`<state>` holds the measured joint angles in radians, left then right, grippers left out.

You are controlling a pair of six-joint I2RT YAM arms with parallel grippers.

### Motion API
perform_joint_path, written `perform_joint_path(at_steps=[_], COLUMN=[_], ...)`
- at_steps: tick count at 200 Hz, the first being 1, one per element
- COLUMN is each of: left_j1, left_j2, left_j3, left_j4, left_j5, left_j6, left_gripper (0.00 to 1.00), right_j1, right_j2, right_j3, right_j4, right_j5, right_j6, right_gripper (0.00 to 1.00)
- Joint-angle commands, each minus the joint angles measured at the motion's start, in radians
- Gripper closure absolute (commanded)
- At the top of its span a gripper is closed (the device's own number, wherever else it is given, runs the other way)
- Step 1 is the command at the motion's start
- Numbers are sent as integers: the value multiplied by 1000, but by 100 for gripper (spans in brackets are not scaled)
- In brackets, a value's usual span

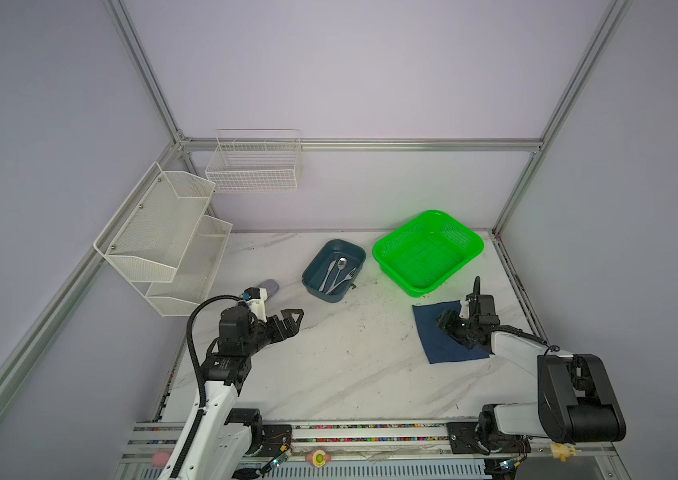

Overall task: Place the utensils on the paper napkin and roll it up
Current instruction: 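Grasp the napkin corner with the right gripper and drag it toward the table center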

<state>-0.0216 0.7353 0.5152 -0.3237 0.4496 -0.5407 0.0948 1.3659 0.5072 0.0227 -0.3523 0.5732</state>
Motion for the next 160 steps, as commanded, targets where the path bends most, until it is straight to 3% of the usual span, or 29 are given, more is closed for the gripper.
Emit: perform_joint_path(at_steps=[1, 76, 114, 160], left_j1=[5, 5, 3, -16], left_j2=[5, 45, 80, 120], left_j3=[110, 127, 137, 131], left_j4=[14, -11, -12, -8], left_j5=[75, 79, 148, 229], left_j6=[-15, -15, -37, -64], left_gripper=[0, 0, 2, 11], right_j1=[85, 389, 575, 748], right_j2=[13, 57, 163, 309], right_j3=[-44, -34, 82, 256], right_j4=[-62, 40, 54, 57], right_j5=[0, -50, -19, 28], right_j6=[57, 59, 31, 24], right_gripper=[40, 42, 42, 42])
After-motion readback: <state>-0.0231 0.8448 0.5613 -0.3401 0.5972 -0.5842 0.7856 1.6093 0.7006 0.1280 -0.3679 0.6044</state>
